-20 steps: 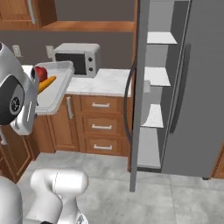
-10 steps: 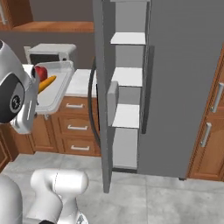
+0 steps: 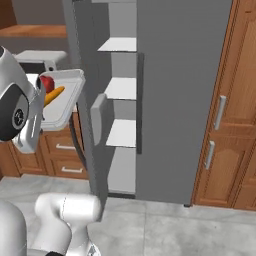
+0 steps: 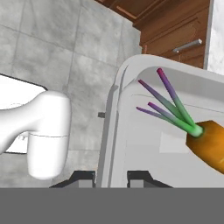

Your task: Take the carrot and bell pepper out of the freezer and place them in the tupperware container on the counter. Then put the tupperware containing the vegetables back in the freezer.

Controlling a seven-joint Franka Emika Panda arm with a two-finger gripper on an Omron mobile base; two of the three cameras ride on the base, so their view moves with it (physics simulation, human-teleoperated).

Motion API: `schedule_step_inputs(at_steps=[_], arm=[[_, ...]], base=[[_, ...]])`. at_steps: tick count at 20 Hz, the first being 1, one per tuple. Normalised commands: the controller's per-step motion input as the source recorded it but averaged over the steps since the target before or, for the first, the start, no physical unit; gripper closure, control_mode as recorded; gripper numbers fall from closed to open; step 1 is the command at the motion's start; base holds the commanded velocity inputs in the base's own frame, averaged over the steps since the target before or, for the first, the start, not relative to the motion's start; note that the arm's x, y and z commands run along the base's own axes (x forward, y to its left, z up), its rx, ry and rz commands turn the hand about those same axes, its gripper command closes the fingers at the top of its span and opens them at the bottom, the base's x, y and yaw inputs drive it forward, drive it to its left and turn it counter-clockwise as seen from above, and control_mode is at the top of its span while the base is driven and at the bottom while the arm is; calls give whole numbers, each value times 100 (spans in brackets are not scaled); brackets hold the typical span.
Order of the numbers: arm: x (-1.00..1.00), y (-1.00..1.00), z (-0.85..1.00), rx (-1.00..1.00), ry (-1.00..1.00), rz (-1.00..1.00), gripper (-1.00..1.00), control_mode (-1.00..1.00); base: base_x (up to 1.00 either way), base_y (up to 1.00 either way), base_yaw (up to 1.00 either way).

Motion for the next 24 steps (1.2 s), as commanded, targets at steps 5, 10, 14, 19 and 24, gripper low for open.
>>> schedule_step_inputs(at_steps=[5,10,14,19,24], arm=[[0,0,0,0,0,0,100,100],[0,0,0,0,0,0,100,100],[0,0,0,0,0,0,100,100],[0,0,0,0,0,0,100,100],[0,0,0,0,0,0,100,100]], base=[[50,-55,0],[47,-33,0],[71,0,0],[58,-10,0],[29,-34,2]])
